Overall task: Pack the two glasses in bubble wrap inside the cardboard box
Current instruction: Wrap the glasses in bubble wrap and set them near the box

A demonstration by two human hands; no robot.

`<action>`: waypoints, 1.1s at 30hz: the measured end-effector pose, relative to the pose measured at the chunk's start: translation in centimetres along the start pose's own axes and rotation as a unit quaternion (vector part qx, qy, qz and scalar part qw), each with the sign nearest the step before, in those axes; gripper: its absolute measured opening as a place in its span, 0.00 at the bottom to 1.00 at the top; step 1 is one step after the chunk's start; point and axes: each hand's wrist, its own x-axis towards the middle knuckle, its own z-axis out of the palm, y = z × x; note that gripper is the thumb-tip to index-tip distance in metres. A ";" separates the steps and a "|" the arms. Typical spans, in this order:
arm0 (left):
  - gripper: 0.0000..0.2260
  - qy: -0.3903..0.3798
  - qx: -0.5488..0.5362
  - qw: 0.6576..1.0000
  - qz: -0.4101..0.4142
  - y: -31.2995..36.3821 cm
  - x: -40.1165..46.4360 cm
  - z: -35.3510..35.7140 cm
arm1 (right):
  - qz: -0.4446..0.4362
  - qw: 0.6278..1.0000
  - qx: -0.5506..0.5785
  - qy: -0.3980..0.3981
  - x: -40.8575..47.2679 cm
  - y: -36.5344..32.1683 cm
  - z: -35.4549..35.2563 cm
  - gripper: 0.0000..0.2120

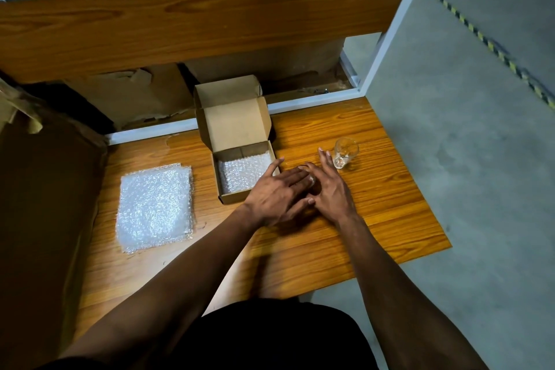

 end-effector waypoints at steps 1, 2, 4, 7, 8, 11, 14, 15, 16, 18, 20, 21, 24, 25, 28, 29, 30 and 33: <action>0.32 0.000 0.005 1.000 -0.001 -0.1 0.0 0.0 | -0.003 1.000 0.002 0.002 0.0 0.1 0.0 0.43; 0.32 -0.002 0.006 1.000 -0.003 0.0 0.0 0.0 | -0.004 1.000 0.002 0.001 0.1 0.1 0.1 0.42; 0.32 -0.006 0.004 1.000 -0.007 0.1 0.2 0.1 | -0.003 1.000 -0.002 0.002 0.1 0.2 0.1 0.42; 0.32 -0.014 0.004 1.000 -0.010 0.3 0.5 0.0 | -0.004 1.000 -0.003 0.006 0.1 0.2 0.2 0.41; 0.32 -0.021 0.006 1.000 -0.009 0.3 0.6 -0.2 | -0.004 1.000 -0.004 0.006 0.1 0.2 0.2 0.41; 0.32 -0.028 -0.007 1.000 0.002 -0.1 0.9 -0.9 | -0.006 1.000 -0.002 0.008 0.1 0.2 0.2 0.40; 0.26 0.009 -0.009 1.000 0.025 -0.5 0.3 -1.3 | -0.008 1.000 0.014 0.010 0.1 0.2 0.1 0.40; 0.24 0.021 -0.012 0.999 0.027 -0.5 -0.1 -1.2 | -0.009 1.000 0.019 0.010 0.1 0.2 0.1 0.41; 0.22 0.031 -0.016 0.999 0.022 -0.5 -0.4 -1.0 | -0.010 1.000 0.023 0.010 0.1 0.2 0.1 0.40; 0.21 0.035 -0.014 0.999 0.000 0.0 -0.4 -0.9 | -0.008 1.000 0.019 0.007 0.0 0.2 0.2 0.40; 0.22 0.027 -0.003 0.999 -0.017 0.5 0.2 -1.0 | -0.002 1.000 0.011 0.007 0.0 0.3 0.3 0.39; 0.24 0.020 0.000 1.000 -0.019 0.7 0.5 -1.1 | -0.005 1.000 0.011 0.009 0.0 0.5 0.4 0.39; 0.26 0.014 0.006 1.000 -0.010 0.4 1.0 -1.4 | -0.021 0.999 0.022 0.023 0.0 0.8 0.6 0.38; 0.25 0.019 0.007 1.000 -0.004 0.3 1.1 -1.3 | -0.021 0.999 0.021 0.025 0.0 0.9 0.7 0.38; 0.24 0.028 0.006 1.000 0.003 0.2 0.8 -0.5 | -0.011 1.000 0.011 0.017 0.1 1.0 0.9 0.39; 0.25 0.020 0.001 1.000 -0.003 0.3 0.7 -0.2 | -0.010 1.000 0.011 0.014 0.2 1.0 1.0 0.39; 0.27 0.011 -0.002 1.000 -0.013 0.4 0.7 0.0 | -0.011 1.000 0.011 0.011 0.2 1.0 0.9 0.39; 0.29 -0.005 -0.006 1.000 -0.021 0.5 1.1 -0.4 | -0.014 1.000 0.016 0.014 0.2 1.0 0.9 0.38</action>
